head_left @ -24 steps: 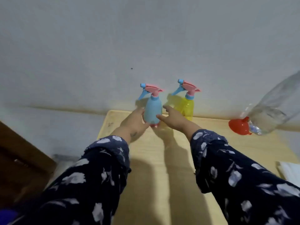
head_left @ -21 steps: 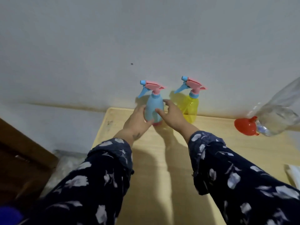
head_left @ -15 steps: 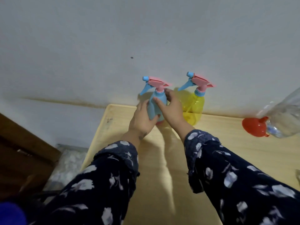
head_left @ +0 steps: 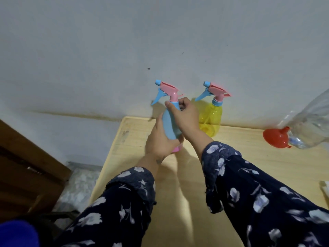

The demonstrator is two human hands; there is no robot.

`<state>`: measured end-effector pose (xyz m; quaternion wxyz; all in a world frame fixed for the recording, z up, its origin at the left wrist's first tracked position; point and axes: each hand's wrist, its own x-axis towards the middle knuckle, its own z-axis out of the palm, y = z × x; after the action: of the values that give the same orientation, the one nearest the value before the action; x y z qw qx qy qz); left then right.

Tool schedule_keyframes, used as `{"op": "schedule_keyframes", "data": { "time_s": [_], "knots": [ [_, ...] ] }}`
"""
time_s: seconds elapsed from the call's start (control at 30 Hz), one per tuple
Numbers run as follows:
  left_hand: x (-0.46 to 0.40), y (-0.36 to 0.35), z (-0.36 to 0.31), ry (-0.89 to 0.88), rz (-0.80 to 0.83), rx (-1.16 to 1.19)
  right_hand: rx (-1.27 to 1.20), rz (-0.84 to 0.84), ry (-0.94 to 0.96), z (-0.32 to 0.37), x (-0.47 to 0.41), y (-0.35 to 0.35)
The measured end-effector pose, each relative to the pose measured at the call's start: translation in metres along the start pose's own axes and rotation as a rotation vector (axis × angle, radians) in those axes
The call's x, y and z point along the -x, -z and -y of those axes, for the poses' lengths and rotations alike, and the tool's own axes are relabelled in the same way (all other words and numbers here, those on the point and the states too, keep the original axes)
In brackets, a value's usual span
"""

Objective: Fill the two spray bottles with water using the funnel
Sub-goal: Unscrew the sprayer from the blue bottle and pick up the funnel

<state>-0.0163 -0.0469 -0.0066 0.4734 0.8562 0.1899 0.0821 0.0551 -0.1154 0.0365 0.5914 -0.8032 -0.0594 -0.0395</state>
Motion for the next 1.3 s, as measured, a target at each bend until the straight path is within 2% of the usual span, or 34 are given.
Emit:
{"op": "schedule_keyframes", "data": {
  "time_s": [0.2, 0.27, 0.5, 0.67, 0.8, 1.03, 1.17, 1.3],
  "knots": [
    [0.044, 0.027, 0.007, -0.017, 0.107, 0.106, -0.122, 0.369, -0.131, 0.02, 0.035, 0.025],
    [0.063, 0.033, 0.008, -0.018, 0.122, 0.114, -0.129, 0.404, -0.15, 0.025, 0.056, 0.03],
    [0.13, 0.05, 0.006, -0.059, 0.099, 0.087, -0.225, 0.119, -0.146, 0.042, 0.137, 0.031],
    [0.171, 0.065, 0.007, -0.058, 0.069, 0.013, -0.283, 0.221, -0.153, 0.056, 0.187, 0.045],
    [0.199, 0.069, 0.003, -0.08, 0.087, -0.084, -0.287, 0.044, -0.196, 0.06, 0.215, 0.051],
    [0.225, 0.064, -0.001, -0.104, 0.059, -0.1, -0.228, 0.094, -0.208, 0.065, 0.243, 0.074],
    [0.234, 0.053, -0.003, -0.149, 0.074, -0.158, -0.117, -0.088, -0.16, 0.058, 0.247, 0.084],
    [0.241, 0.04, -0.001, -0.134, 0.075, -0.19, -0.072, 0.056, -0.16, 0.053, 0.251, 0.106]
  ]
}}
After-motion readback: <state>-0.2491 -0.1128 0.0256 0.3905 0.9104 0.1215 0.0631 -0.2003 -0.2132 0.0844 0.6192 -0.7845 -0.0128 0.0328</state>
